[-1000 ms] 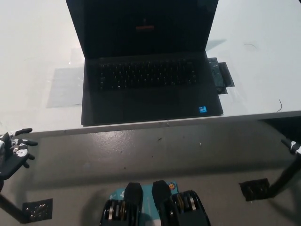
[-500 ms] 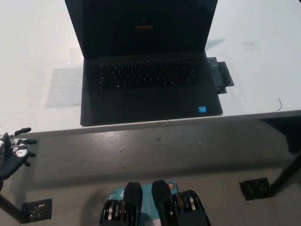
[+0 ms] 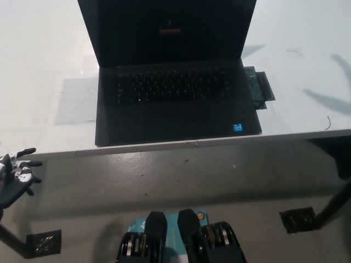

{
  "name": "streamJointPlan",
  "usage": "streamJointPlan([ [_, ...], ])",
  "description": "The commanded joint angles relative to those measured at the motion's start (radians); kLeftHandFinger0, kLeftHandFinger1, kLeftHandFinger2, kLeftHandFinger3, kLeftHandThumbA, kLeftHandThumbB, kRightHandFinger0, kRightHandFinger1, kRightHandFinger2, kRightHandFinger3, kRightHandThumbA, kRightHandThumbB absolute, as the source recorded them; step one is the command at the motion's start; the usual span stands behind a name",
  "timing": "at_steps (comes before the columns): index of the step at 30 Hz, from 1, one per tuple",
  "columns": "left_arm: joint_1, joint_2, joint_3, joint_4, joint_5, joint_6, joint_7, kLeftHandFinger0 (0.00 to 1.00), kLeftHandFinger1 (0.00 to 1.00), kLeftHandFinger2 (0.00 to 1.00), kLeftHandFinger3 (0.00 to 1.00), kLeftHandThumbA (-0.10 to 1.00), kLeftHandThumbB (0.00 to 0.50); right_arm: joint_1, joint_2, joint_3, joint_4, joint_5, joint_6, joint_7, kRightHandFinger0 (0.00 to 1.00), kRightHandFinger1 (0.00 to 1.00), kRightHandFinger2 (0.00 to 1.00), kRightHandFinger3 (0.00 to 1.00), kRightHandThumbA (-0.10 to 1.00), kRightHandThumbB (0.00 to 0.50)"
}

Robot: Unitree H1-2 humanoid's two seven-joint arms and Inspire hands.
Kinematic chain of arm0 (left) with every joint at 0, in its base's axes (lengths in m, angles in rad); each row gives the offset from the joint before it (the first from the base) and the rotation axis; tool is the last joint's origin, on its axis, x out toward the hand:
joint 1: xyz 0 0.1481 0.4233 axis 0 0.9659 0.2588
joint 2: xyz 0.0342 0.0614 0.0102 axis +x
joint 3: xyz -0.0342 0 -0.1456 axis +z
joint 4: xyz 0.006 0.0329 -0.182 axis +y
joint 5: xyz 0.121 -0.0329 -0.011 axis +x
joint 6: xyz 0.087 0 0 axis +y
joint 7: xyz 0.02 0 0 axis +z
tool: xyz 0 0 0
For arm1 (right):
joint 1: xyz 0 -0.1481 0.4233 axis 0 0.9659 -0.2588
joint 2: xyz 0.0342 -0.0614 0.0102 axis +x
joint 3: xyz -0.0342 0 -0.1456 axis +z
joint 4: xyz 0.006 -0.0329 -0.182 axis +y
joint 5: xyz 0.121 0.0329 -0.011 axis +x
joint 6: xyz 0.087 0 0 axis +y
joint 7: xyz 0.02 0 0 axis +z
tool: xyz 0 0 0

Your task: The robot uses its right hand to push down on the lid of a laptop kept in the middle of the desk to close it

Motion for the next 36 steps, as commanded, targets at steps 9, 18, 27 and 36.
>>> streamJointPlan([
  [9, -0.027, 0.039, 0.000, -0.034, -0.010, -0.008, -0.024, 0.36, 0.48, 0.64, 0.76, 0.09, 0.003, -0.164, 0.098, 0.107, 0.208, -0.097, -0.185, 0.060, 1.00, 0.98, 0.95, 1.00, 1.00, 0.316],
  [18, -0.029, 0.051, -0.019, -0.037, 0.013, -0.007, -0.035, 0.41, 0.52, 0.70, 0.82, 0.11, 0.000, -0.268, 0.172, 0.245, 0.459, -0.205, -0.310, 0.112, 1.00, 1.00, 0.96, 1.00, 1.00, 0.332],
  [27, -0.041, 0.061, -0.036, -0.036, 0.003, -0.006, -0.048, 0.39, 0.51, 0.67, 0.79, 0.10, 0.005, -0.361, 0.212, 0.355, 0.636, -0.303, -0.435, 0.124, 1.00, 1.00, 0.89, 1.00, 1.00, 0.374],
  [36, -0.041, 0.062, -0.039, -0.039, 0.002, -0.005, -0.053, 0.39, 0.50, 0.65, 0.77, 0.09, 0.006, -0.387, 0.223, 0.371, 0.692, -0.342, -0.504, 0.127, 1.00, 1.00, 0.89, 1.00, 1.00, 0.353],
])
